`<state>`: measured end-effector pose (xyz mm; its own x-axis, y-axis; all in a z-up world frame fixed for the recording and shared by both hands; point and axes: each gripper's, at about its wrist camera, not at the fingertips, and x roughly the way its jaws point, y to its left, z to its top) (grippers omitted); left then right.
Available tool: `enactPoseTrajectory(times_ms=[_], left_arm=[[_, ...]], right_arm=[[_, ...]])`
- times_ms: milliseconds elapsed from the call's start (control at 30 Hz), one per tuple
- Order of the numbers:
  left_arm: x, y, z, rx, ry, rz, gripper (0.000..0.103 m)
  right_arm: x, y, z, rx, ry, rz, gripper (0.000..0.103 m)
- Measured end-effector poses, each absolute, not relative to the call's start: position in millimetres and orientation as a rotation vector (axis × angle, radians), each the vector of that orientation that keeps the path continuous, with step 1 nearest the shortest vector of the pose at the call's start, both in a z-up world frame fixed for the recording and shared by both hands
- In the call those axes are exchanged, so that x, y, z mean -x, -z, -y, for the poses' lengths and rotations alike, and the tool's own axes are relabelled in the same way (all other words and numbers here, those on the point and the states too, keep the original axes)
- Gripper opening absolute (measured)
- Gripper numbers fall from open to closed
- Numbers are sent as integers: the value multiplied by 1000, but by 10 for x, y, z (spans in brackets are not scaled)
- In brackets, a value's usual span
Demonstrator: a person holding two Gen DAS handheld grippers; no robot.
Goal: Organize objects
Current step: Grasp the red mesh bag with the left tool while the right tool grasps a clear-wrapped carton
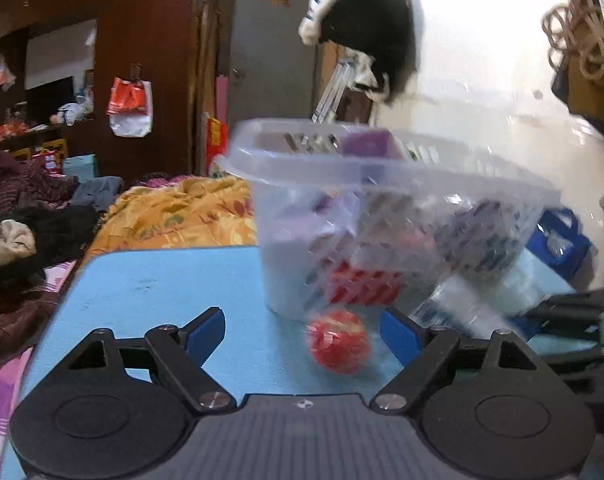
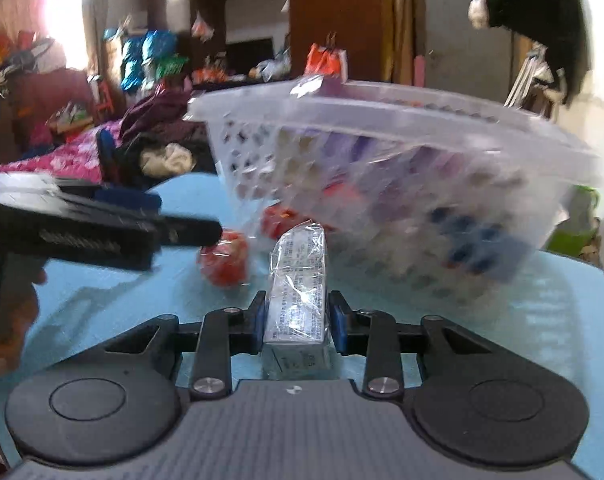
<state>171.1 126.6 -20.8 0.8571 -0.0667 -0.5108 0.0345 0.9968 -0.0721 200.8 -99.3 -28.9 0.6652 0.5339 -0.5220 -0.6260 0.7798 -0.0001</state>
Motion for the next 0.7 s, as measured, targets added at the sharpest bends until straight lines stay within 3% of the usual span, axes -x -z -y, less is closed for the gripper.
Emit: enactPoseTrajectory(times_ms=[167, 267, 300, 700], left_arm=[[-1820, 289, -1070, 35, 43, -570, 87], [-1837, 300, -1010, 15, 40, -577, 66], [-1826, 306, -998, 5, 31, -576, 47], [-1150, 145, -900, 12, 76, -277, 45]], right_arm=[[-1984, 284, 1344, 109, -641, -478, 35], [-2028, 246, 1349, 77, -624, -461, 35], [-2013, 238, 1371, 72, -618, -448, 35], [-1821, 187, 1307, 102, -601, -295, 35]])
